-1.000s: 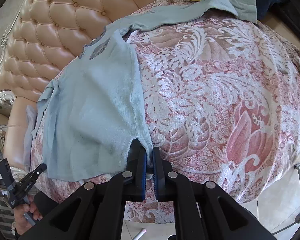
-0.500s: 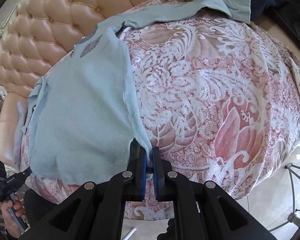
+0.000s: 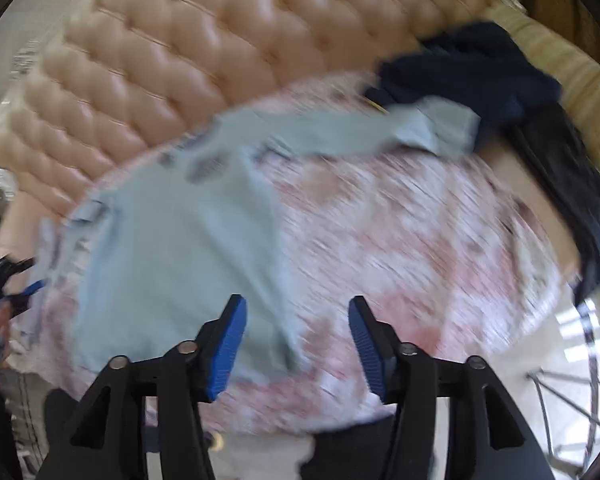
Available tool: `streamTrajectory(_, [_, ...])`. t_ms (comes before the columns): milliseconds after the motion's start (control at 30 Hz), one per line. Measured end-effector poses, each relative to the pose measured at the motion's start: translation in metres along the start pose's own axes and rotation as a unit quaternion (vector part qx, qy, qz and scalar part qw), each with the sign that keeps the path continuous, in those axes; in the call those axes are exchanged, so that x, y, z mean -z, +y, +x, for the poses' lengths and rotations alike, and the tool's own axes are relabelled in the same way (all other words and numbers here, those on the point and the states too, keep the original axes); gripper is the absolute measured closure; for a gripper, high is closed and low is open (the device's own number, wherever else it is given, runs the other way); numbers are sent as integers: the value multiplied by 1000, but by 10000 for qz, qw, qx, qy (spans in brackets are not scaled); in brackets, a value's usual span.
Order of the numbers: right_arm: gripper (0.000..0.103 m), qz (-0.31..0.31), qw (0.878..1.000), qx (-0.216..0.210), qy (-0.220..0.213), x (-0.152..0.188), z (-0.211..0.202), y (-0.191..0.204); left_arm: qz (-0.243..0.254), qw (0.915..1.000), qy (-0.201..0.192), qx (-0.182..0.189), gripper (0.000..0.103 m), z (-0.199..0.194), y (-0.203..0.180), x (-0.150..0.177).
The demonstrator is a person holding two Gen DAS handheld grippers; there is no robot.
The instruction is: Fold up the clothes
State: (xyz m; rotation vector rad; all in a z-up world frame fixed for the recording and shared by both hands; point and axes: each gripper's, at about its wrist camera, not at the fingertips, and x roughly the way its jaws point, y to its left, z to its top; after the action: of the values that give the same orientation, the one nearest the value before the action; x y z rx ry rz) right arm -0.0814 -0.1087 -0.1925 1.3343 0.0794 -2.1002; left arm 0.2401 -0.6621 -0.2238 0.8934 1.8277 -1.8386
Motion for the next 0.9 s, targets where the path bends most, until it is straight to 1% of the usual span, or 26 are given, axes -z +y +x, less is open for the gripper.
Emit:
streamTrajectory(33, [30,-112,9997,-225,-37,-8,6,16,-315,9993,146,159,46,6,1,-15])
streamTrajectory(67, [30,-208,9987,-455,17,-15,16,33,-631,9970,299,341,46,13,1,-30])
streamTrajectory(167, [30,-523,9926,-1067,260,-26,60,89,-1251,9903,475,360,46,31,-3,-56])
streamTrajectory(267, [30,-712,9871,-1327,551,-25,100,129,-1666,9842,548,223,46,49,-1,-72])
streamTrajectory(300, [30,-714,9859,-1363,653,-23,113,137,-1781,9821,587,183,46,57,-1,-76])
streamTrajectory(367, [30,-774,9830,-1444,828,-15,136,151,-1945,9795,527,-15,46,66,1,-80])
streamTrajectory(400, [30,-799,9815,-1485,902,-10,144,158,-2025,9780,493,-117,47,71,2,-82])
streamTrajectory(433, [30,-819,9801,-1524,970,-4,151,165,-2104,9763,460,-219,51,75,2,-83])
streamTrajectory(467, [30,-857,9781,-1602,1019,3,155,172,-2057,9770,445,-337,54,81,-1,-85])
streamTrajectory(500, [30,-905,9755,-1702,1056,10,158,178,-1912,9792,437,-525,69,86,-8,-88])
streamTrajectory(533, [30,-952,9729,-1801,1094,17,160,185,-1757,9809,429,-719,98,90,-15,-90])
streamTrajectory(567, [30,-977,9707,-1876,1139,23,163,193,-1601,9820,421,-912,102,95,-22,-92])
streamTrajectory(600, [30,-1003,9679,-1970,1196,28,166,201,-1302,9848,368,-1089,102,97,-33,-95])
streamTrajectory(633, [30,-1035,9645,-2080,1258,34,168,208,-737,9878,285,-1344,102,97,-55,-97])
streamTrajectory(667, [30,-1082,9619,-2141,1311,40,170,214,-126,9873,148,-1577,102,95,-78,-96])
streamTrajectory(700, [30,-1178,9600,-2130,1382,45,172,221,487,9824,4,-1801,101,92,-100,-95])
streamTrajectory(733, [30,-1293,9581,-2093,1464,52,176,227,1389,9672,-262,-2109,101,86,-133,-89])
streamTrajectory(767, [30,-1384,9566,-2040,1554,57,181,234,1957,9528,-422,-2284,101,83,-151,-84])
streamTrajectory(800, [30,-1435,9553,-2005,1629,61,185,237,2899,9228,-661,-2449,101,80,-176,-72])
streamTrajectory(833, [30,-1471,9541,-1984,1695,65,188,238,3940,8731,-957,-2707,100,79,-197,-55])
streamTrajectory(867, [30,-1480,9537,-1957,1743,68,191,238,4567,8306,-1090,-2995,100,80,-201,-42])
streamTrajectory(900, [30,-1474,9537,-1926,1780,71,193,237,5125,7848,-1199,-3270,100,82,-204,-30])
